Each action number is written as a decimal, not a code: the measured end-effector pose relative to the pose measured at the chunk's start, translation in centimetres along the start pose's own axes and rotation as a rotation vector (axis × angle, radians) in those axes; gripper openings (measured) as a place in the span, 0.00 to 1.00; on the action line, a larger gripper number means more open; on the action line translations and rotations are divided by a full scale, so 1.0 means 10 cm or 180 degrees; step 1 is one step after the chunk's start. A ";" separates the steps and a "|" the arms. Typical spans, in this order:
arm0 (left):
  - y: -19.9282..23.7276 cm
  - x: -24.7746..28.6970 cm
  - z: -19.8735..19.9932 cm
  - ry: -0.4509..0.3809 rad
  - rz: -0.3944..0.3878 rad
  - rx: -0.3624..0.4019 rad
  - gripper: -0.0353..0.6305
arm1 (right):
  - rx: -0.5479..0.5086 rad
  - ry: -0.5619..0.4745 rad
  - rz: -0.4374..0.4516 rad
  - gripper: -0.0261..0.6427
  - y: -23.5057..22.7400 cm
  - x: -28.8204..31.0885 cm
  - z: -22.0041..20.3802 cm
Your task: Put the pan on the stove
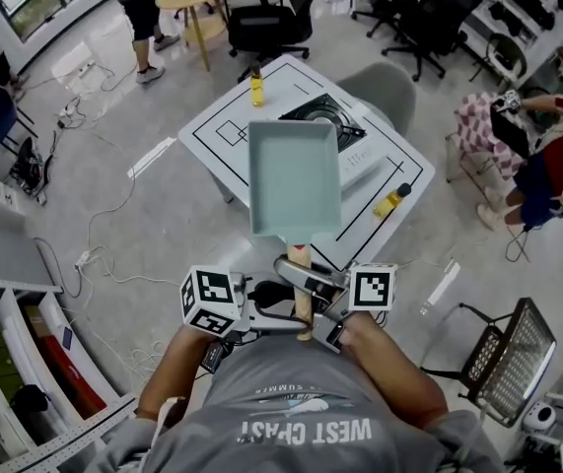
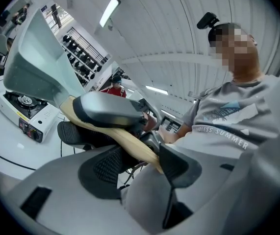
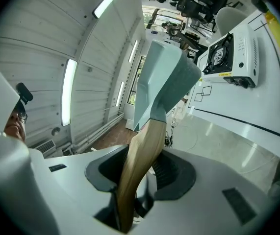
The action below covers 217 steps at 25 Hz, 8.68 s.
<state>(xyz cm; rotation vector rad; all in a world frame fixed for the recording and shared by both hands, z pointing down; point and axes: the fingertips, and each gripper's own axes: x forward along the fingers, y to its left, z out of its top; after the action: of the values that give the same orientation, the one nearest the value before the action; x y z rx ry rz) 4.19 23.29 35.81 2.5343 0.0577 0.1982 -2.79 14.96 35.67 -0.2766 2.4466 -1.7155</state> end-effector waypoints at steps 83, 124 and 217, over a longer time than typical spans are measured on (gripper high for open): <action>3.78 -0.12 0.54 0.0139 -0.0960 -0.1029 0.38 | 0.0916 -0.0677 -0.1096 0.27 -3.18 0.45 2.52; 4.13 -0.46 0.34 -0.0646 -0.0528 -0.1585 0.33 | 0.0986 -0.0977 -0.1192 0.25 -3.29 0.53 2.38; 3.93 -0.56 0.39 -0.0859 -0.0320 -0.1528 0.33 | 0.0827 -0.1294 -0.1518 0.31 -3.41 0.08 2.66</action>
<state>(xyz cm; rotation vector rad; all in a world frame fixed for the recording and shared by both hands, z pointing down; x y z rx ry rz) -0.81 -11.79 54.15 2.0518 0.0268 -0.1555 4.62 -20.92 58.65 -1.1236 1.9396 -1.8831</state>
